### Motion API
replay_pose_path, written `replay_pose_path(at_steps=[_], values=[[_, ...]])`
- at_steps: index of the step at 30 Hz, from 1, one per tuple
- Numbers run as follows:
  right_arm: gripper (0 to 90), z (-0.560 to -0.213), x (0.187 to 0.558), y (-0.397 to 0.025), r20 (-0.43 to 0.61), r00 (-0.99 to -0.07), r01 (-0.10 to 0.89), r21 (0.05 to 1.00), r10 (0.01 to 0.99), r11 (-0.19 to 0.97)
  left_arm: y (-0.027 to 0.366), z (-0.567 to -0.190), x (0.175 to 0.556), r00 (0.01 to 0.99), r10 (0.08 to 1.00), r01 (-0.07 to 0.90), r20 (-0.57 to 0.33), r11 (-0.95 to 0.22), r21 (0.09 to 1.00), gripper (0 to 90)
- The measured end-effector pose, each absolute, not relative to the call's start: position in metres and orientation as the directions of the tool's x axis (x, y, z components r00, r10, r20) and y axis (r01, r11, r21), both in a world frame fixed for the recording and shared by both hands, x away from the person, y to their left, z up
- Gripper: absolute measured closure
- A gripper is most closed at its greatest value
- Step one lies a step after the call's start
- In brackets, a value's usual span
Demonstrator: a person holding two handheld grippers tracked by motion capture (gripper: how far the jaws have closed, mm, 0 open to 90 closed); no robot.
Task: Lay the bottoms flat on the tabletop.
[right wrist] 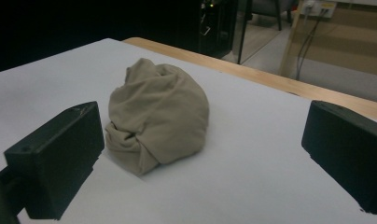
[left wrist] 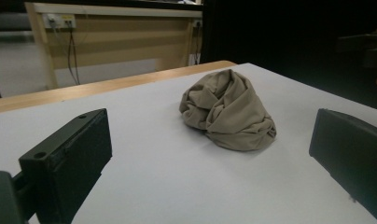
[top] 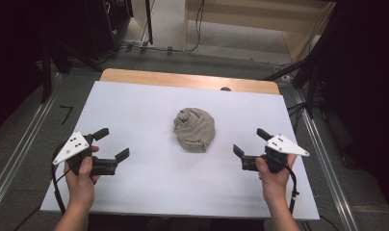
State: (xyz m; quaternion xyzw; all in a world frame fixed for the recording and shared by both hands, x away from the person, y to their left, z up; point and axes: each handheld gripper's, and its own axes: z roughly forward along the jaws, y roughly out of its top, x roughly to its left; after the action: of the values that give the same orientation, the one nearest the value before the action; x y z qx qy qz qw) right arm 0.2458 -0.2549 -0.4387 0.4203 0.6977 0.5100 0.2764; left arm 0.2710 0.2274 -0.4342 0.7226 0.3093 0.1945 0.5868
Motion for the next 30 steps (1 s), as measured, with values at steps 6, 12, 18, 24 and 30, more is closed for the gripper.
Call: replay_pose_path(at_steps=[6, 12, 18, 24, 30], values=[[0.0, -0.439, 0.279, -0.217, 0.057, -0.555, 0.327, 0.932, 0.830, 0.155, 0.199, -0.433, 0.283, 0.767, 0.639, 0.208, -0.060, -0.159, 0.965, 0.0], [4.2, -0.454, 0.308, -0.179, 0.068, -0.615, 0.378, 0.900, 0.785, 0.218, 0.177, -0.435, 0.297, 0.792, 0.606, 0.217, -0.074, -0.166, 0.962, 0.0], [19.9, -0.483, 0.332, -0.149, 0.033, -0.564, 0.468, 0.836, 0.825, 0.286, 0.155, -0.442, 0.309, 0.812, 0.576, 0.239, -0.089, -0.190, 0.952, 0.0], [77.7, -0.486, 0.331, -0.147, 0.003, -0.534, 0.482, 0.822, 0.846, 0.302, 0.138, -0.454, 0.319, 0.825, 0.554, 0.271, -0.115, -0.209, 0.940, 0.0], [83.8, -0.449, 0.307, -0.155, 0.039, -0.586, 0.399, 0.884, 0.810, 0.246, 0.115, -0.475, 0.327, 0.819, 0.556, 0.322, -0.142, -0.241, 0.916, 2.5]])
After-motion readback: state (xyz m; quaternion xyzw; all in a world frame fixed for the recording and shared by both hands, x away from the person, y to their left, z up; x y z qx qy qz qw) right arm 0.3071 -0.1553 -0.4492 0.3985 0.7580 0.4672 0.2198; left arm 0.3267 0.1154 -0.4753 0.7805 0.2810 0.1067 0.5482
